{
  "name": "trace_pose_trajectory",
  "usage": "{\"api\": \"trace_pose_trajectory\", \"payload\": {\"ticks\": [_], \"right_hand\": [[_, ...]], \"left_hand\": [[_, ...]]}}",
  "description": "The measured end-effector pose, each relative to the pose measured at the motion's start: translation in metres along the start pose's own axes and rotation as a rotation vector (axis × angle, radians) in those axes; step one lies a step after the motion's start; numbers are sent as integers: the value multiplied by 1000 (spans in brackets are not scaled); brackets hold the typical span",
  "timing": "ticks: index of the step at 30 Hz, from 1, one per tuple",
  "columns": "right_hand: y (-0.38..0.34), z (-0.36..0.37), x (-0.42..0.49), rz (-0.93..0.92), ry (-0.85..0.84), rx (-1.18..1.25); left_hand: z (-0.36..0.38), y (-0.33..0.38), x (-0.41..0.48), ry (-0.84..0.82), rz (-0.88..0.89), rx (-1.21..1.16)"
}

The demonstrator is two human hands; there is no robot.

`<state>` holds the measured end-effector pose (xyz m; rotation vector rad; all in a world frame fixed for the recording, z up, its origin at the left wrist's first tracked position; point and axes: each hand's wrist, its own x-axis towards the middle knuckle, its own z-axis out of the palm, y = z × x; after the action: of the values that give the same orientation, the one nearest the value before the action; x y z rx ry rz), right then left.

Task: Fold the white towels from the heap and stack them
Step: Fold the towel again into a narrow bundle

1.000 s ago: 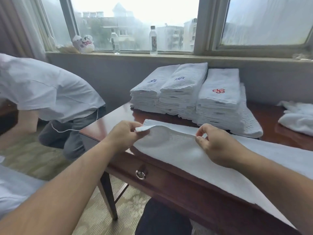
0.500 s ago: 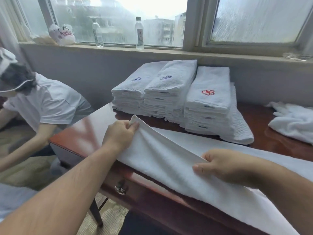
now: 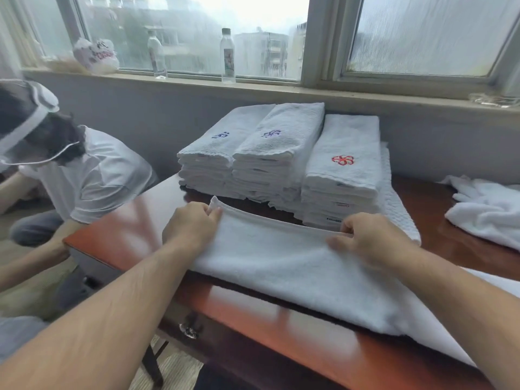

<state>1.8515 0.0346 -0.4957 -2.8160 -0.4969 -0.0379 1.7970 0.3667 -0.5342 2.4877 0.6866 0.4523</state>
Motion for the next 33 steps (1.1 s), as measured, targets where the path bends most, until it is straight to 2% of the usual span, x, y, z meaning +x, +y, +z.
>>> {"api": "trace_pose_trajectory", "payload": {"ticks": [3, 7, 10, 13, 21, 26, 28, 31, 33], "right_hand": [[9, 11, 0, 39, -9, 53], [30, 8, -12, 71, 23, 80], [51, -5, -33, 89, 29, 89], [79, -21, -61, 134, 14, 101], [161, -63, -147, 112, -105, 114], [194, -92, -184, 221, -175, 72], [206, -104, -192, 258, -166, 115], [227, -119, -195, 369, -161, 82], [244, -124, -194, 495, -166, -36]], "left_hand": [[3, 3, -5, 18, 18, 112], [5, 8, -18, 152, 169, 322], [7, 29, -31, 163, 319, 159], [18, 64, -55, -7, 522, -5], [77, 201, -125, -430, 942, -54], [106, 245, -148, -592, 1042, 144], [113, 252, -150, -621, 1015, 109], [117, 257, -144, -595, 981, 69], [116, 258, -139, -563, 970, 69]]}}
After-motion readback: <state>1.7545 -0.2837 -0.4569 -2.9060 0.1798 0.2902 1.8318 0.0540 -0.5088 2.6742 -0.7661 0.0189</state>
